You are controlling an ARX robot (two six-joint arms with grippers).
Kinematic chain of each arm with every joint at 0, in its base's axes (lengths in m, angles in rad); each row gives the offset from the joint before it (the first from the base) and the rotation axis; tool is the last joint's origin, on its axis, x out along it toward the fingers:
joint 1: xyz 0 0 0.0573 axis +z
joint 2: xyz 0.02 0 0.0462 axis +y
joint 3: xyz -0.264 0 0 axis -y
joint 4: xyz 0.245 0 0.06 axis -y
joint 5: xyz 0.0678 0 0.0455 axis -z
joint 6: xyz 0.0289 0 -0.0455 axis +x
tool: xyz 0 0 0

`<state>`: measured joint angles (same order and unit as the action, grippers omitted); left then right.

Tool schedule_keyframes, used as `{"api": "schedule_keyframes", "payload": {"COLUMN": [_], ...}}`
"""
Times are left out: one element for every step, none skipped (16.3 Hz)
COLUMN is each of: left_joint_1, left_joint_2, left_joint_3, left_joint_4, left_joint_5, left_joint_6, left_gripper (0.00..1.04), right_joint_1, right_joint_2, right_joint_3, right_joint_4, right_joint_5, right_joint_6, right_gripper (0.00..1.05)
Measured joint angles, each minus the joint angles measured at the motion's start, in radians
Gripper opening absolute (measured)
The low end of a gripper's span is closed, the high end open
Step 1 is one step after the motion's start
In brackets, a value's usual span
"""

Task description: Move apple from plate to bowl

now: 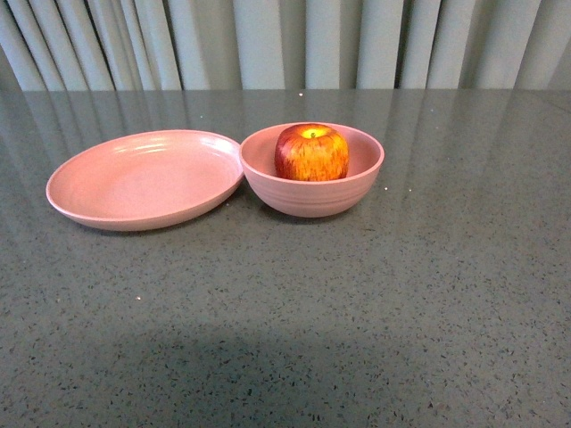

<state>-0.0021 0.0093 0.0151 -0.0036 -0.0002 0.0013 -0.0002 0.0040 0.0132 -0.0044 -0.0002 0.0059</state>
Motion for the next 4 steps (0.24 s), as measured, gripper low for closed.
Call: {"api": "schedule_keyframes", "payload": {"left_joint_1": [0.000, 0.000, 0.000, 0.000], "left_joint_2": [0.000, 0.000, 0.000, 0.000], "left_joint_3": [0.000, 0.000, 0.000, 0.000], "left_joint_4": [0.000, 0.000, 0.000, 0.000], "left_joint_5": [0.000, 0.000, 0.000, 0.000], "left_joint_6": [0.000, 0.000, 0.000, 0.000], "left_gripper": [0.98, 0.98, 0.98, 0.98], "right_joint_1": [0.000, 0.000, 0.000, 0.000], "right_joint_2": [0.000, 0.000, 0.000, 0.000], "right_joint_3": [0.000, 0.000, 0.000, 0.000], "right_joint_4": [0.000, 0.000, 0.000, 0.000], "right_joint_5": [0.000, 0.000, 0.000, 0.000], "right_joint_6": [0.000, 0.000, 0.000, 0.000], "right_gripper": [0.98, 0.98, 0.98, 0.98]}}
